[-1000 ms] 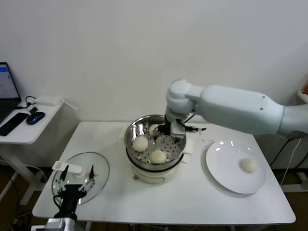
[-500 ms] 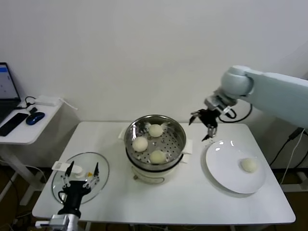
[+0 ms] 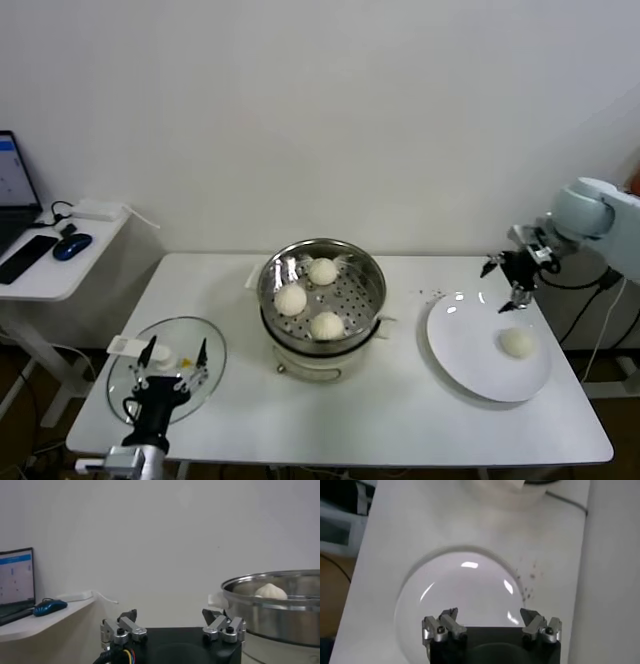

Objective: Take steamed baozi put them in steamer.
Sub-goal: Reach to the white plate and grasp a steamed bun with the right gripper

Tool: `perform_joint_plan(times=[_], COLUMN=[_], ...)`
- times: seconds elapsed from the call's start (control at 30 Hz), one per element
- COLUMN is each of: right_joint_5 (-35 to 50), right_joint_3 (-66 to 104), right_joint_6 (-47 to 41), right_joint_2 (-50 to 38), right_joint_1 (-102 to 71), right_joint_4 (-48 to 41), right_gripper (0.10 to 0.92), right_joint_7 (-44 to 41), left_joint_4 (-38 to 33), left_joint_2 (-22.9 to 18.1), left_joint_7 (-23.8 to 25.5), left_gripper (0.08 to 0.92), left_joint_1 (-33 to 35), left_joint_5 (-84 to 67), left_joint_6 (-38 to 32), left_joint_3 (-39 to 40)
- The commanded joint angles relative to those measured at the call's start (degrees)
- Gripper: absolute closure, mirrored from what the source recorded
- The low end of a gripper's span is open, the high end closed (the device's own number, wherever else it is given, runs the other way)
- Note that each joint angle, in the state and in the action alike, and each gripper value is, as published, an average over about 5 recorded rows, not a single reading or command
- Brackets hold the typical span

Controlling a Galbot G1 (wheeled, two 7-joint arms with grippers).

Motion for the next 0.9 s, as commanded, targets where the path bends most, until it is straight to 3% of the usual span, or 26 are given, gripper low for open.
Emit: perform_joint_plan(times=[0.03, 0.23, 0.9], right_joint_5=[-17.47, -21.58, -23.02], right_joint_3=[17.54, 22.81, 27.09], right_joint_6=[3.82, 4.93, 4.66], right_joint_2=[-2.08, 1.7, 8.05], right_joint_1=[-21.04, -25.35, -28.45], right_joint_4=[-7.17, -12.52, -20.48], right_gripper=[0.203, 0.203, 0.203], right_joint_7=[-1.06, -0.47, 1.7], left_joint_4=[0.05, 0.12, 0.84], left_joint_2=[-0.27, -0.6, -0.75], left_joint_7=[0.12, 0.08, 0.0], left_gripper=[0.177, 0.177, 0.177], left_joint_1=[0.52, 0.88, 0.75], left_joint_5=[0.15, 0.44, 0.71], left_joint_6=[-0.18, -0.29, 0.05], left_joint_3=[0.11, -0.06, -0.5])
